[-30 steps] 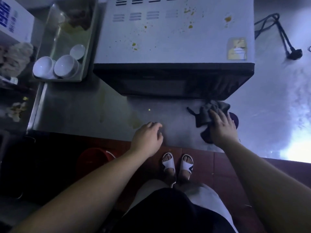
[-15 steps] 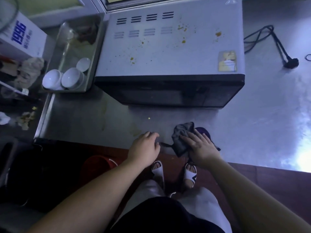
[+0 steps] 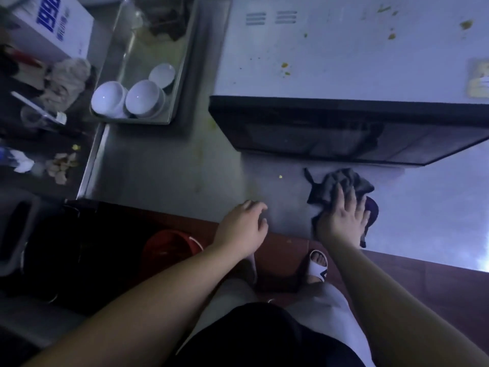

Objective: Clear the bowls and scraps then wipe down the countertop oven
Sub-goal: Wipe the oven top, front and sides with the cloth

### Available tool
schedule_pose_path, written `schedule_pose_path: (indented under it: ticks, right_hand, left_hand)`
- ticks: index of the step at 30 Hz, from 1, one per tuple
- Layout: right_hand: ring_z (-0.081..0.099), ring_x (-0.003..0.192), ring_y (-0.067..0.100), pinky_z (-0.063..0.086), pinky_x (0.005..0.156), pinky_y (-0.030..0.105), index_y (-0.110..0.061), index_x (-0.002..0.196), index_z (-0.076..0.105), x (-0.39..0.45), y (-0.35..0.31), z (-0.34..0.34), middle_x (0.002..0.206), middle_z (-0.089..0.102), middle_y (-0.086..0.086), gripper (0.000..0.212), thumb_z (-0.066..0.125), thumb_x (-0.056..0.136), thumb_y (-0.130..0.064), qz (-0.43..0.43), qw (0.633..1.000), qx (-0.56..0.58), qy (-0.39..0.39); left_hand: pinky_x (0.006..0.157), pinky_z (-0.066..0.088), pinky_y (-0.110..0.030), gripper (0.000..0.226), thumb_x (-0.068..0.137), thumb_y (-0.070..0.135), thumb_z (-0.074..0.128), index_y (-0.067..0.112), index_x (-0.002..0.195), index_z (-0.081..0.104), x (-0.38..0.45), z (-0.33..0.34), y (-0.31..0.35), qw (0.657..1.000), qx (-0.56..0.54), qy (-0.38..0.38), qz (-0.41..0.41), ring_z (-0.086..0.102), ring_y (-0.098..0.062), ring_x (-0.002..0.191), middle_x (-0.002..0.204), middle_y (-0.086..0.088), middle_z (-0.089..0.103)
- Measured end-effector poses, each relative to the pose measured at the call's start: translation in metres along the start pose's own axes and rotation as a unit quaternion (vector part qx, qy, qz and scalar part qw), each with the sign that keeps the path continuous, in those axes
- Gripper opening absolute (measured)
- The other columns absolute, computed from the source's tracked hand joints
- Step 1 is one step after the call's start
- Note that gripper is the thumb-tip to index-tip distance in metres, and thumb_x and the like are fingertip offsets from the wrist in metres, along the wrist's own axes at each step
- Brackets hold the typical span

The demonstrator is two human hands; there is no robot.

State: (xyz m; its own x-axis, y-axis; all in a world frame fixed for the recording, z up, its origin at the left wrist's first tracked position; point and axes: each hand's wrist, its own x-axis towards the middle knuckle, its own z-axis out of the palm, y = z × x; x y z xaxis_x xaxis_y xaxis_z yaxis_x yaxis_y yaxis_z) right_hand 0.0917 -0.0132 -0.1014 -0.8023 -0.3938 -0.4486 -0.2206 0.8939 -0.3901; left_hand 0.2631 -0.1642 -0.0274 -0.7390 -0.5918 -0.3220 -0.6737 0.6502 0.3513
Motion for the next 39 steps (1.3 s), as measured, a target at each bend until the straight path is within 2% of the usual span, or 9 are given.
schedule_pose_path:
  ticks: [4,6,9,12,14,21,27,35,39]
  right_hand:
    - [-0.004,0.158,0.027,-0.004,0.126,0.048,-0.034,0.162,0.019,-0.030,-0.037,0.040,0.172,0.012,-0.001,0.076,0.046,0.092,-0.022,-0.115,0.991,-0.030,-0.065]
    - [0.012,0.157,0.032,0.008,0.127,0.052,-0.029,0.159,0.033,-0.035,-0.031,0.042,0.167,0.028,0.005,0.069,0.039,0.090,-0.029,-0.169,0.983,-0.031,-0.058]
    - [0.032,0.148,0.040,0.023,0.122,0.057,-0.019,0.153,0.043,-0.020,-0.019,0.032,0.161,0.039,0.013,0.072,0.033,0.085,-0.036,-0.054,0.996,0.011,0.063]
    - [0.013,0.155,0.036,0.009,0.126,0.053,-0.027,0.160,0.025,-0.004,-0.047,0.026,0.170,0.019,0.005,0.077,0.034,0.084,-0.035,0.106,0.988,0.064,0.094]
    - [0.004,0.157,0.035,0.003,0.127,0.052,-0.031,0.162,0.019,-0.002,-0.078,0.035,0.172,0.010,0.001,0.076,0.038,0.088,-0.033,0.115,0.988,0.059,0.082]
    - [0.004,0.158,0.025,-0.002,0.126,0.047,-0.037,0.160,0.027,-0.043,-0.188,0.118,0.170,0.018,-0.005,0.073,0.050,0.090,-0.031,-0.082,0.996,-0.003,-0.021]
    - [0.023,0.155,0.024,0.012,0.128,0.047,-0.037,0.155,0.041,-0.075,-0.151,0.123,0.162,0.039,-0.006,0.068,0.041,0.087,-0.035,-0.320,0.932,-0.142,-0.092]
    - [-0.001,0.158,0.025,-0.005,0.128,0.047,-0.036,0.161,0.022,-0.030,-0.200,0.110,0.172,0.011,-0.003,0.072,0.045,0.093,-0.023,-0.009,1.000,0.008,0.014]
    - [-0.002,0.159,0.024,-0.007,0.126,0.045,-0.038,0.161,0.022,-0.041,-0.248,0.142,0.172,0.011,-0.006,0.076,0.047,0.090,-0.025,-0.097,0.995,-0.017,-0.024]
  left_hand:
    - [0.086,0.053,-0.038,0.032,0.093,0.030,0.055,0.025,0.124,0.061,0.003,-0.016,-0.049,1.000,-0.006,-0.016,-0.002,0.062,-0.021,0.107,0.120,0.004,0.064]
    - [0.088,0.052,-0.038,0.031,0.093,0.028,0.055,0.024,0.124,0.061,0.004,-0.023,-0.070,1.000,-0.022,-0.018,0.002,0.062,-0.021,0.107,0.119,0.003,0.064]
    - [0.087,0.053,-0.040,0.029,0.093,0.026,0.055,0.024,0.121,0.062,0.007,-0.033,-0.098,0.999,-0.049,-0.018,0.012,0.062,-0.021,0.107,0.117,0.003,0.064]
    - [0.085,0.053,-0.041,0.028,0.091,0.025,0.056,0.024,0.119,0.062,0.008,-0.041,-0.125,0.998,-0.053,-0.014,0.012,0.063,-0.022,0.104,0.115,0.004,0.064]
    - [0.085,0.054,-0.042,0.028,0.090,0.025,0.057,0.023,0.117,0.063,0.008,-0.044,-0.143,0.998,-0.062,-0.004,0.007,0.063,-0.023,0.102,0.111,0.003,0.066]
    - [0.082,0.053,-0.040,0.026,0.090,0.025,0.056,0.023,0.115,0.063,0.007,-0.059,-0.188,0.998,-0.054,0.019,-0.006,0.063,-0.023,0.100,0.108,0.003,0.065]
    - [0.078,0.054,-0.037,0.024,0.093,0.026,0.055,0.025,0.115,0.062,0.009,-0.066,-0.208,0.998,-0.043,0.037,-0.016,0.063,-0.019,0.098,0.108,0.006,0.065]
    - [0.079,0.054,-0.042,0.025,0.089,0.026,0.052,0.020,0.110,0.064,0.009,-0.060,-0.219,0.993,-0.083,0.073,-0.030,0.064,-0.025,0.092,0.101,0.001,0.066]
    - [0.079,0.052,-0.039,0.021,0.093,0.026,0.053,0.021,0.111,0.063,0.005,-0.066,-0.229,0.991,-0.090,0.096,-0.031,0.062,-0.021,0.094,0.102,0.003,0.064]
